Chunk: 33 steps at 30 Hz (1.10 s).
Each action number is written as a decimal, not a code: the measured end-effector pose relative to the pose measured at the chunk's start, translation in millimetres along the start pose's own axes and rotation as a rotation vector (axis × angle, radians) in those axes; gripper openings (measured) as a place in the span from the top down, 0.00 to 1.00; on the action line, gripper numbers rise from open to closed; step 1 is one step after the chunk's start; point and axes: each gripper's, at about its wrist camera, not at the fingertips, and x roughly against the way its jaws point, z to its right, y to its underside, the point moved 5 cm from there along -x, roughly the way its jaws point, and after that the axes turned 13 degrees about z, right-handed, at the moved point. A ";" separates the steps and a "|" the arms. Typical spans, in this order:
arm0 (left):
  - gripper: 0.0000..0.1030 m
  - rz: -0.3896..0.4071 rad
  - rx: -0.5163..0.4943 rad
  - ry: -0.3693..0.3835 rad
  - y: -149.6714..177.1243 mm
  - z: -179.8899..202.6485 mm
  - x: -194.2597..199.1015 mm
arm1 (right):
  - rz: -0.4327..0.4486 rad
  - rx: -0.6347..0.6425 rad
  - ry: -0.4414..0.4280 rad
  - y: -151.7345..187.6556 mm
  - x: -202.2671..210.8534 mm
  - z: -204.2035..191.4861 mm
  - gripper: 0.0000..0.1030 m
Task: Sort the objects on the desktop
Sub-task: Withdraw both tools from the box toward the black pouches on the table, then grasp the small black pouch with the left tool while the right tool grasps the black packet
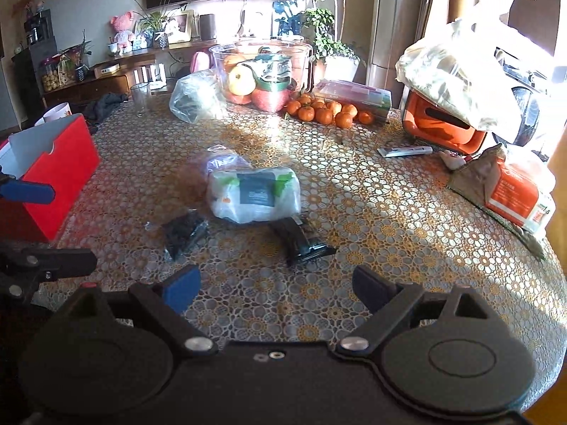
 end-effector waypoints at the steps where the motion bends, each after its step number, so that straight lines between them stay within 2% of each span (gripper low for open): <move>1: 0.00 -0.003 0.005 0.004 0.0 0.7 -3.6 | -0.002 0.001 0.004 0.7 -2.1 2.1 0.10; 20: 0.00 -0.046 -0.041 -0.010 19.4 1.7 -83.2 | -0.054 -0.013 0.013 10.5 -68.6 29.5 0.14; 30: 0.00 -0.049 -0.045 -0.010 26.5 -0.1 -112.3 | -0.080 -0.011 -0.012 11.0 -100.8 28.6 0.15; 33: 0.00 -0.046 -0.061 -0.016 29.4 0.2 -117.7 | -0.085 -0.008 -0.014 10.8 -107.1 30.6 0.18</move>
